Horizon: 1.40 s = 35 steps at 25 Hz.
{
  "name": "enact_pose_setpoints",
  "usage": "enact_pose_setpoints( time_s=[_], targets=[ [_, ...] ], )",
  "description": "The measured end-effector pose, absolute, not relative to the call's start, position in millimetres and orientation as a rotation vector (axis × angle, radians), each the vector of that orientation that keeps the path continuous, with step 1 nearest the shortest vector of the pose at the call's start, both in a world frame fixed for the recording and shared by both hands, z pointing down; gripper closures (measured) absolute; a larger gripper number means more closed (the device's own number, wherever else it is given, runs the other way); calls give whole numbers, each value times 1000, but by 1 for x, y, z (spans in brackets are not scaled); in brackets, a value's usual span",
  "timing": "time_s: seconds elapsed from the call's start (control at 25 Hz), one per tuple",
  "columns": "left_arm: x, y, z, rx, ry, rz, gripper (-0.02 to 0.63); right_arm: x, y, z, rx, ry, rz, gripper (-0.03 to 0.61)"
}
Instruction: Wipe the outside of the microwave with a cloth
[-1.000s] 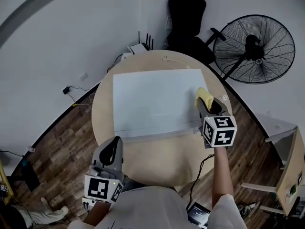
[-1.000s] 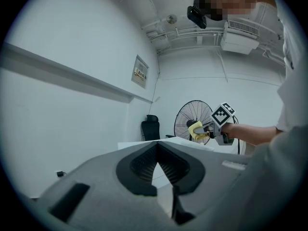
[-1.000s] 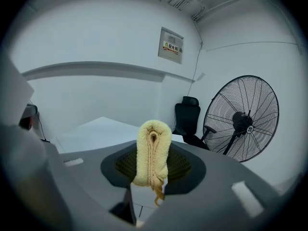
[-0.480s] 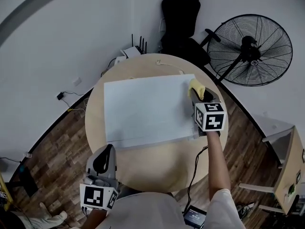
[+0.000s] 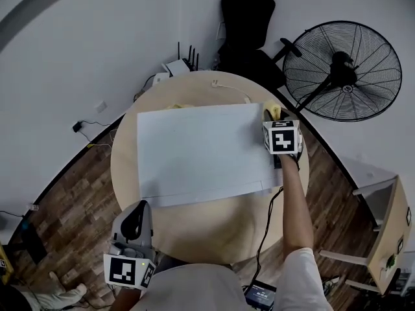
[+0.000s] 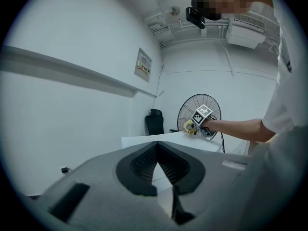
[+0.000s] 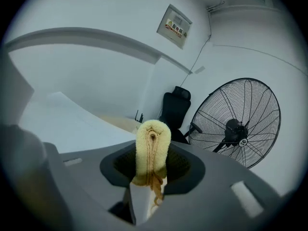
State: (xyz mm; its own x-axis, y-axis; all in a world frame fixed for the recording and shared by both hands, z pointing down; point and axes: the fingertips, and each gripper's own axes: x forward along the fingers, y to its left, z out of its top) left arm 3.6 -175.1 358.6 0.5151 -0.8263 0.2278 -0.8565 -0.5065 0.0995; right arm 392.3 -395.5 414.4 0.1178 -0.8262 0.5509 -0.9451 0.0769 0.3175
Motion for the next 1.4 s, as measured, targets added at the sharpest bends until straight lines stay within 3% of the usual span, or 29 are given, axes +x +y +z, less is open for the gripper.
enact_pose_setpoints(
  time_s=[0.68, 1.4],
  targets=[
    [6, -174, 365, 2537, -1429, 210, 624, 384, -418, 436, 1591, -1588, 230, 446],
    [-45, -151, 357, 2504, -1493, 139, 624, 295, -421, 433, 1480, -1728, 379, 446]
  ],
)
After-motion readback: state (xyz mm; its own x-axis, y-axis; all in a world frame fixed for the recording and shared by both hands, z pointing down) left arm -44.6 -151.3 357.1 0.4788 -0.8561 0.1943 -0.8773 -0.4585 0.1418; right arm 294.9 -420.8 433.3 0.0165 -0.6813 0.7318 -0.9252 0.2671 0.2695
